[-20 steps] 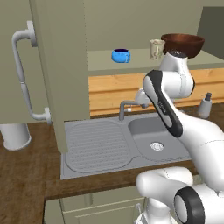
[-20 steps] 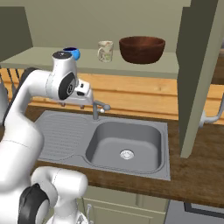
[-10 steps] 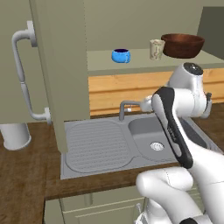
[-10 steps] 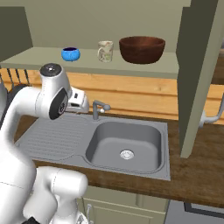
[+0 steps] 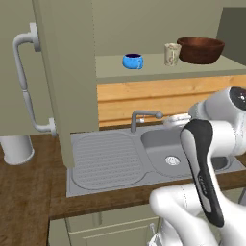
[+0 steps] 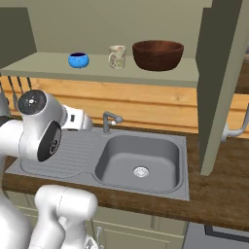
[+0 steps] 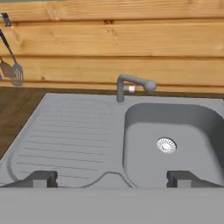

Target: Gather all objects into one cabinet and sort the glasses and bowls to opposite sides.

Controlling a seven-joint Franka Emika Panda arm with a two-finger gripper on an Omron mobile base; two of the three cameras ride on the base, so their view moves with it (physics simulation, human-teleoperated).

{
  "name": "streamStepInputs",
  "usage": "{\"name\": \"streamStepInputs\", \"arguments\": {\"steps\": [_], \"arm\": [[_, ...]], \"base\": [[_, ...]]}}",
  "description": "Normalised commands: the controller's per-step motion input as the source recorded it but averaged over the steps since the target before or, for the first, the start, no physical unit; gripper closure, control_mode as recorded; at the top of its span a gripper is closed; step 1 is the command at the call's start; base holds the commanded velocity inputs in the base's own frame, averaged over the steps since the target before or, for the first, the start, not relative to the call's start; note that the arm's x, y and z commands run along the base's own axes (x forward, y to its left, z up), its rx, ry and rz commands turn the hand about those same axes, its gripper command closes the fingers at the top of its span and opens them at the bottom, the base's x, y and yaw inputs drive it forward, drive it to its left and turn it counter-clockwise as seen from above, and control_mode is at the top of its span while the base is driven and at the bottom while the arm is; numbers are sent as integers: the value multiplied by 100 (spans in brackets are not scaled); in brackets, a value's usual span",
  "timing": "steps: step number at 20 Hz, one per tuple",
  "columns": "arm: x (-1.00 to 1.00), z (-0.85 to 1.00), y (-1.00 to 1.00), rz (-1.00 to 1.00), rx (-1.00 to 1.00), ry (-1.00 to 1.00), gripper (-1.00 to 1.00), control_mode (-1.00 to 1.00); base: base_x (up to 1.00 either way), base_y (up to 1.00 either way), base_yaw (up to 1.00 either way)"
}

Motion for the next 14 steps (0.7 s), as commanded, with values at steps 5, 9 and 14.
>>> {"name": "streamStepInputs", "arguments": {"steps": [5, 9, 14], "arm": [[-45, 16, 0, 0, 0, -14, -100, -100], [-6, 16, -2, 0, 0, 0, -100, -100], [-6, 67, -7, 0, -1, 0, -100, -100]], "base": [[0, 0, 0], [0, 0, 0], [0, 0, 0]]}}
